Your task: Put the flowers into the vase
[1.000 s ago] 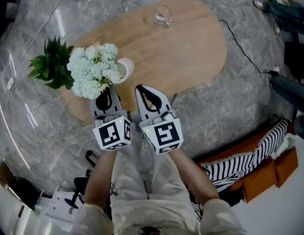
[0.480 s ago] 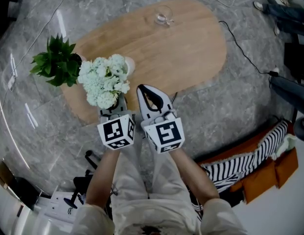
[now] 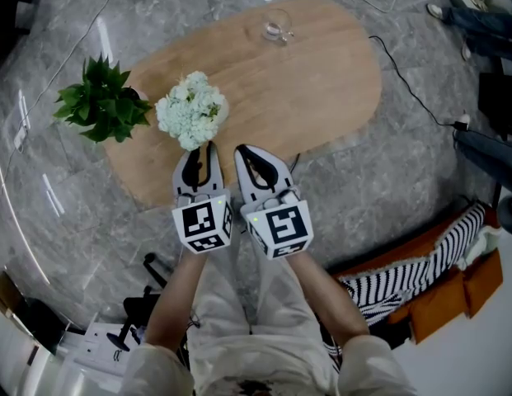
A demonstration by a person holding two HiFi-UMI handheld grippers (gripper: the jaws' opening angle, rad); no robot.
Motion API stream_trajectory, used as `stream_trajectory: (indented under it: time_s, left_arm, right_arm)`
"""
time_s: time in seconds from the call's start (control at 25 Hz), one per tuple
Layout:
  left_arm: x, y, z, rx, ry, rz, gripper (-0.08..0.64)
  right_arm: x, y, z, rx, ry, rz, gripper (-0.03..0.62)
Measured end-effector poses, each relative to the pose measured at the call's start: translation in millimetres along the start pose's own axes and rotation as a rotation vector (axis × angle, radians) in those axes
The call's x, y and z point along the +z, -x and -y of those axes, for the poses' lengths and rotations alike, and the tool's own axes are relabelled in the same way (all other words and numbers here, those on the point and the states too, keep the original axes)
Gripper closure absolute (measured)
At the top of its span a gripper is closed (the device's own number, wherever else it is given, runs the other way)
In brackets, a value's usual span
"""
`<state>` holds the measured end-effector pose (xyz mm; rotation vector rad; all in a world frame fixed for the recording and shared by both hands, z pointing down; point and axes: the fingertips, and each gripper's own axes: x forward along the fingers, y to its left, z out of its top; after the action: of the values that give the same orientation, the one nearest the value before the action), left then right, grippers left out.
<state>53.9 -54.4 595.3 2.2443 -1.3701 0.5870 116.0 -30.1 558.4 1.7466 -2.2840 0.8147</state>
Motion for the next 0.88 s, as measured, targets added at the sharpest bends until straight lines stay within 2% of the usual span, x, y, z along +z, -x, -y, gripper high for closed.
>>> stream_trajectory:
  time_s: [0.28,0.44,0.48,0.64,0.88]
  left_arm:
    - [-2.2,10.2,-3.3,-0.026,0.041,-0.013,0.485]
    - [-4.7,16.9,-0.8,-0.079,0.045,-0.047,0.489]
    - [-5.0,19.5,-1.1,-0.086,0.047,-0.054,0.513]
    - [-2.6,31.4,-6.4,-0.097,0.072,-0.072,0.534]
    - [14.2,54.3,-11.2,-0.101,0.06,-0.061,0.534]
  right_arm:
    - [-4.8,1.8,-2.7,0.007,0.012,-0.007,0.586]
    - [-9.9,4.8,-1.8,-0.004,0.013,-0.028,0.586]
    - [-9.9,5.8,-1.8,-0.006,0.014,-0.029,0.586]
    - [-6.0,11.7,-3.6,-0.012,0.025,-0.037,0.586]
    - [5.8,21.9,-10.3,-0.017,0.016,-0.034,0.586]
